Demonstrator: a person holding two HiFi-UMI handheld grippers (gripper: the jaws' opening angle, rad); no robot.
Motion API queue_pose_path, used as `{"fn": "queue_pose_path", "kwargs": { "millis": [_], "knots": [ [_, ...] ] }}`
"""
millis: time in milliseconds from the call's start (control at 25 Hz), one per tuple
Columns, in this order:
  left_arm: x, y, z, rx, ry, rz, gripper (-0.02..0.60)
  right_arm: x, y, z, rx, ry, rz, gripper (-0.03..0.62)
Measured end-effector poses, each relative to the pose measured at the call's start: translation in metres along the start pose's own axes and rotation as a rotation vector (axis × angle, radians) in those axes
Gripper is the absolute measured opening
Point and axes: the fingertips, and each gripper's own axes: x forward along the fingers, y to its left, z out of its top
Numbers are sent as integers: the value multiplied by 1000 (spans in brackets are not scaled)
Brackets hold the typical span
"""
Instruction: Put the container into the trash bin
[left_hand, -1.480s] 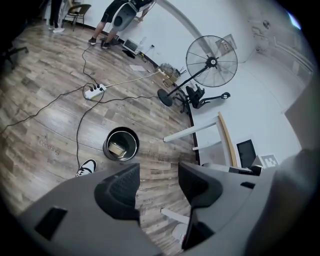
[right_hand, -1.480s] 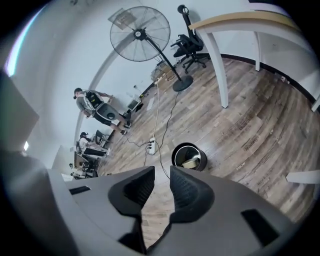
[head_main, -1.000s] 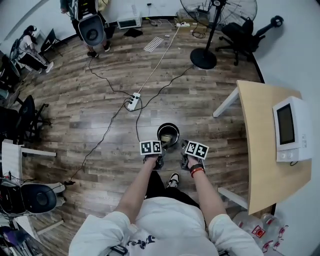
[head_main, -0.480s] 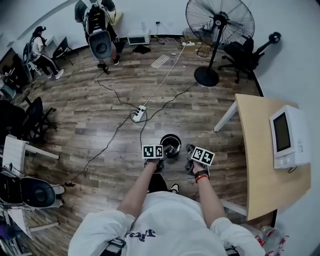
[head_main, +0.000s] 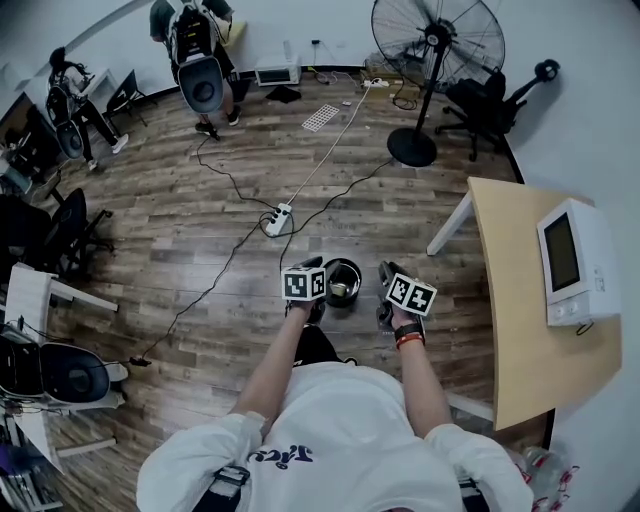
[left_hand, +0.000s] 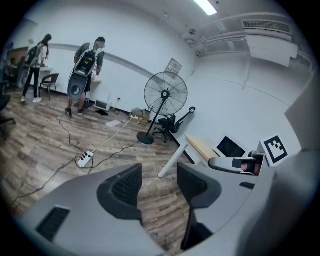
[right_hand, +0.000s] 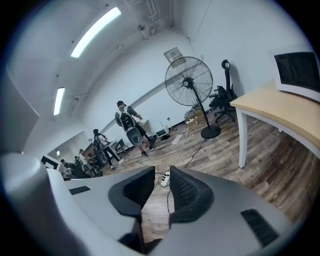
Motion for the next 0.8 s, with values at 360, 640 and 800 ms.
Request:
{"fn": "queue_pose_path", "kwargs": {
  "millis": [360,640,800],
  "knots": [
    [-32,-25,61,135,-181,19,204,-19,33,56,-183,-131,23,104],
    [-59,-43,102,208,-310,32,183,-48,58,101,-293,-250,23,103],
    [-73,-62,118,227,-361,5,176,-63,72,116,-325,-292,36,103]
  ]
}}
